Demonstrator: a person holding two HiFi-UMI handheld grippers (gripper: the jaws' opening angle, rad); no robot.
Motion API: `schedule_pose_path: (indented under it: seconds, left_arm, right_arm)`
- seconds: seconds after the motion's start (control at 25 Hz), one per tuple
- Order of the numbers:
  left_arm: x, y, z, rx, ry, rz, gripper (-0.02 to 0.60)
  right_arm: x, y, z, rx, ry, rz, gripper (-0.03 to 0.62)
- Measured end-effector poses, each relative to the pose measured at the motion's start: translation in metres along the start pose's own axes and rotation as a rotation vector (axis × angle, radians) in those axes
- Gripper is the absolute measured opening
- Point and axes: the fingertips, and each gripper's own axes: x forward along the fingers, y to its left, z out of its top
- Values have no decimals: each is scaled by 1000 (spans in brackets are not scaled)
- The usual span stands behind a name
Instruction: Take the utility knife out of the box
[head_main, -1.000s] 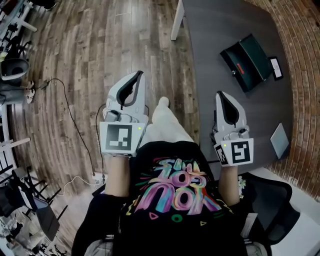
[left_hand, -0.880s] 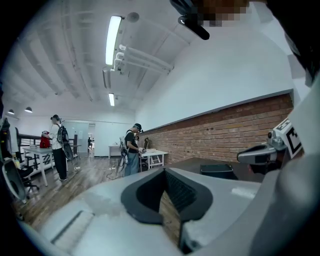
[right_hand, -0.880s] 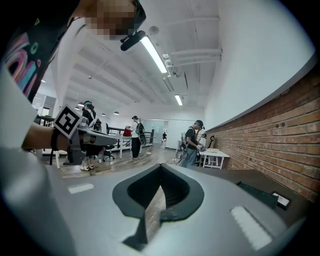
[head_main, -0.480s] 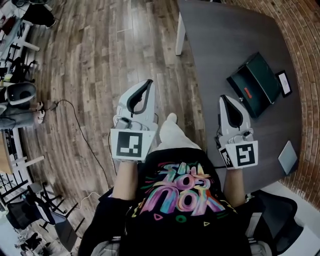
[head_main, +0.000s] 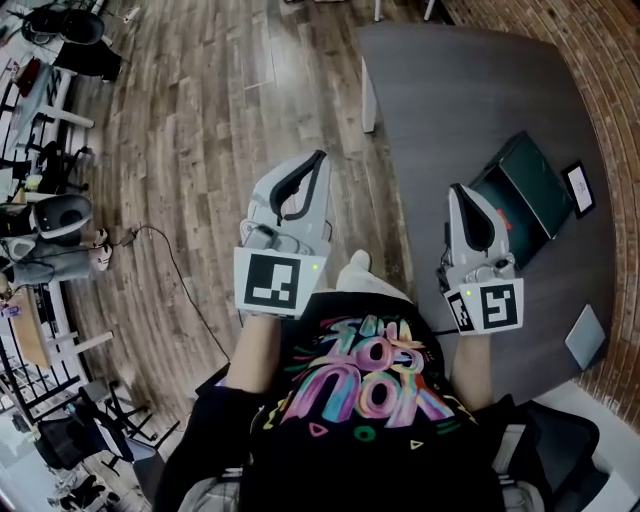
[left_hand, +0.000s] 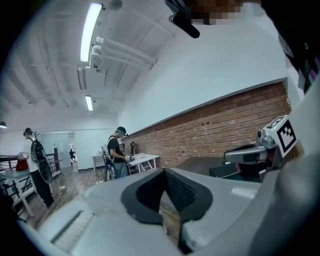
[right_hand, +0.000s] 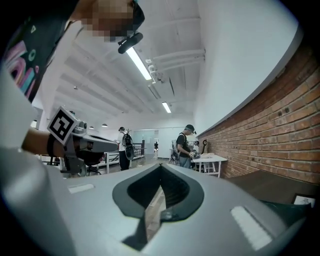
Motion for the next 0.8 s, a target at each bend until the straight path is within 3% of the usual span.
schedule_pose_path:
  seconds: [0.48, 0.8]
  left_arm:
    - [43, -28, 18, 60, -9, -143, 0]
    - [103, -62, 28, 77, -44, -319, 0]
  right_arm:
    - [-14, -40, -5, 82, -26, -146, 0]
    - [-29, -86, -10, 98, -27, -326, 0]
